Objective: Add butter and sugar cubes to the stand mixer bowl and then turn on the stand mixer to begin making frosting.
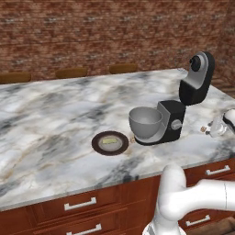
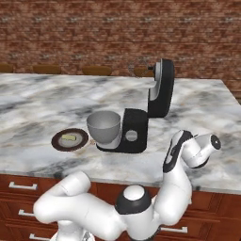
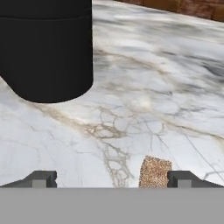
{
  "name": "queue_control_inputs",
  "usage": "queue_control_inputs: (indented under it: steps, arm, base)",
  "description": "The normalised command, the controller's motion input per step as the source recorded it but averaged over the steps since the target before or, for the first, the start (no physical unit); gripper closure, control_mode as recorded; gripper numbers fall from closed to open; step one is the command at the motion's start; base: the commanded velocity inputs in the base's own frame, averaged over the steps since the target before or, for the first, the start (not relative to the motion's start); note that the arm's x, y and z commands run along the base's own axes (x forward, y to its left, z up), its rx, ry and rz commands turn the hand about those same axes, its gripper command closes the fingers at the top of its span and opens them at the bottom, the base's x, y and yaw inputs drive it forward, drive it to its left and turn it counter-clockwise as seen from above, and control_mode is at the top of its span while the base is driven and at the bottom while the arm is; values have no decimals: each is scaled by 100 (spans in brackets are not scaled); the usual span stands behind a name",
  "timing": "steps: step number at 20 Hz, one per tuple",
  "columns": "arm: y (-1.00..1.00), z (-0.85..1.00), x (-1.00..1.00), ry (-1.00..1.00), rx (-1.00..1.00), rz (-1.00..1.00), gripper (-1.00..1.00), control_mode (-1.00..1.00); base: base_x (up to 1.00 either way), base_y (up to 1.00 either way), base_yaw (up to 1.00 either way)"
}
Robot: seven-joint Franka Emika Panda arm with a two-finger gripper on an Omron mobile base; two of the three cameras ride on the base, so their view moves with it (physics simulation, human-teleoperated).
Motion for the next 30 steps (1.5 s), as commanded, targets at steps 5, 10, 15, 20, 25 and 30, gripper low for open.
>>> queue_control_inputs:
  steps: [5,10,15,20,25,30]
  arm:
    - [-7,-23,19,0,0,0,-100,-100]
    - [0,-21,7,0,1,0,-100,-100]
    - [-4,-18,17,0,2,0,-100,-100]
    - [-7,-19,24,0,1,0,-100,-100]
    - [-13,-14,28,0,2,0,-100,-100]
    - [-3,-22,7,1,1,0,100,-100]
  base:
    - [0,0,0]
    - [0,0,0]
    - [0,0,0]
    - [0,0,0]
    - [0,0,0]
    - [0,0,0]
